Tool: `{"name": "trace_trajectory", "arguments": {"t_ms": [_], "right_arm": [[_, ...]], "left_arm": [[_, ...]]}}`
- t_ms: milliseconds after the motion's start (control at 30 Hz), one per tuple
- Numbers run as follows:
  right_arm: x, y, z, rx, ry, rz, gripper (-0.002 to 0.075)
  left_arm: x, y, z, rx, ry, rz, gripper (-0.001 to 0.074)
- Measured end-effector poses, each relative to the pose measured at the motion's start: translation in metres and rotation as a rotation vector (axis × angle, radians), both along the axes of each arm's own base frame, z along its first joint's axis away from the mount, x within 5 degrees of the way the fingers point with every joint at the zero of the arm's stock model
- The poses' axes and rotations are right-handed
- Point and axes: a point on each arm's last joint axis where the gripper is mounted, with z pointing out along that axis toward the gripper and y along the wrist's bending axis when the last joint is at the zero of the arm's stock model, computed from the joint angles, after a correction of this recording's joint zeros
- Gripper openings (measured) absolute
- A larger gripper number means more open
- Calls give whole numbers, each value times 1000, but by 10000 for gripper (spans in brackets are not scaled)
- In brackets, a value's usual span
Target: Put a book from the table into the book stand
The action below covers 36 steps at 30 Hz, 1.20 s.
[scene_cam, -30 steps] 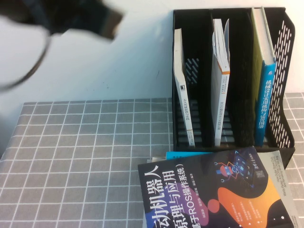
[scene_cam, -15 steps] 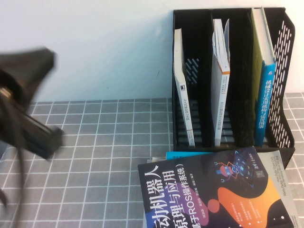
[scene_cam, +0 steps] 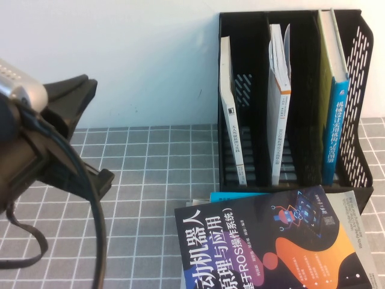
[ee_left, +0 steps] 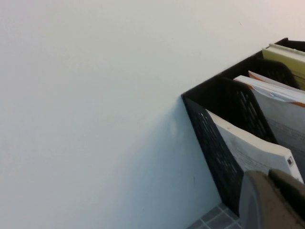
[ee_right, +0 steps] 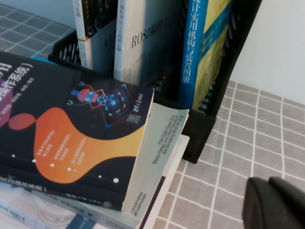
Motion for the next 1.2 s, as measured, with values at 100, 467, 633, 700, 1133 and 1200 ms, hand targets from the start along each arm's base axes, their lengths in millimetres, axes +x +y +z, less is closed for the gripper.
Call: {"name": "trace_trajectory", "arguments": {"t_ms": [100,467,633,700,1133,1200], "right_arm": [[0,0,0,1,-4,0,-3],[0,0,0,2,-4,-1,-3],[0,0,0,2,-4,-1,-3],[0,0,0,2,-4,-1,-3],[0,1,0,16,-2,4,-3],[0,1,1,20,-2,5,-3]], "left_arm": [[0,0,2,44,-50,4,-1],[0,0,3,55,-65,0,-1],[0,0,3,57,-67,-2,-2],[1,1,3,61,-68,13,-2],[-24,62,14,-5,210,251,-3],[-31,74,10,29,270,287,-3]]}}
